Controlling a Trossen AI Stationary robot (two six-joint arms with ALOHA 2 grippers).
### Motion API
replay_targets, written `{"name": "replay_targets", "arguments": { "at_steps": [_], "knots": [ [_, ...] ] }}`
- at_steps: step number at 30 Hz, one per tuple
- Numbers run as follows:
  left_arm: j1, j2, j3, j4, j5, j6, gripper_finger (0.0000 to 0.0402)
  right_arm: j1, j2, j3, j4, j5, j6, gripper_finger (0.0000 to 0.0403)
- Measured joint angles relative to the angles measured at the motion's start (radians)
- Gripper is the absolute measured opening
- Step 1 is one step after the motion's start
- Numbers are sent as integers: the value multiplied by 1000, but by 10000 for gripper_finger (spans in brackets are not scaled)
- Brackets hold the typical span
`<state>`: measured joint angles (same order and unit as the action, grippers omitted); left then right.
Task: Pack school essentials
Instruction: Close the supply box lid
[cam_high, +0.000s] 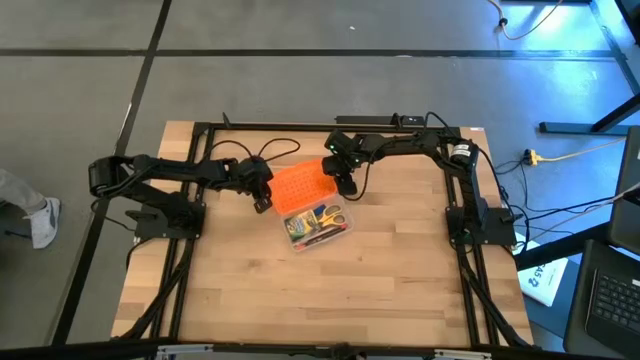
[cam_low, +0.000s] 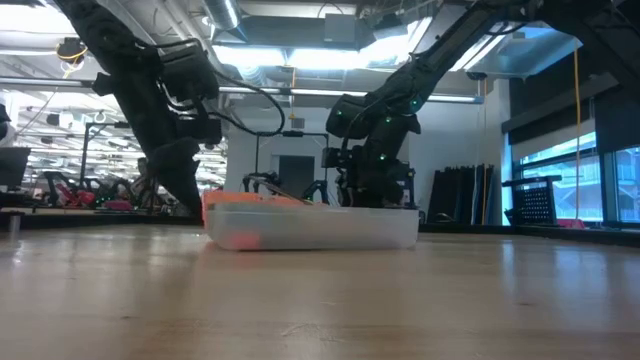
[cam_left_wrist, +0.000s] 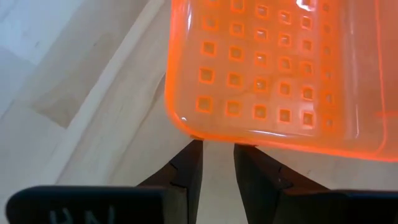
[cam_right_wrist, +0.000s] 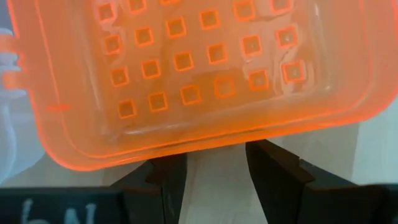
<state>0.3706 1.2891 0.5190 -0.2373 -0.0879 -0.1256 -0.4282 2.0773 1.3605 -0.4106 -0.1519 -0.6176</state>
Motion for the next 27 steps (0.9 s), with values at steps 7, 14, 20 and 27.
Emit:
{"name": "replay_targets", "arguments": {
  "at_steps": [7, 14, 20, 27],
  "knots": [
    [-26, -44, 0, 12, 4, 63, 86, 0, -8, 2, -6, 122, -1, 165],
    [-59, -85, 3, 18, 3, 119, 86, -3, -17, 2, -1, 134, -1, 165],
    [-102, -94, 3, 20, 1, 162, 86, -2, -22, 1, -8, 132, -3, 165],
    [-131, -96, 2, 25, 0, 164, 86, -2, -62, 1, -13, 135, -5, 165]
  ]
}}
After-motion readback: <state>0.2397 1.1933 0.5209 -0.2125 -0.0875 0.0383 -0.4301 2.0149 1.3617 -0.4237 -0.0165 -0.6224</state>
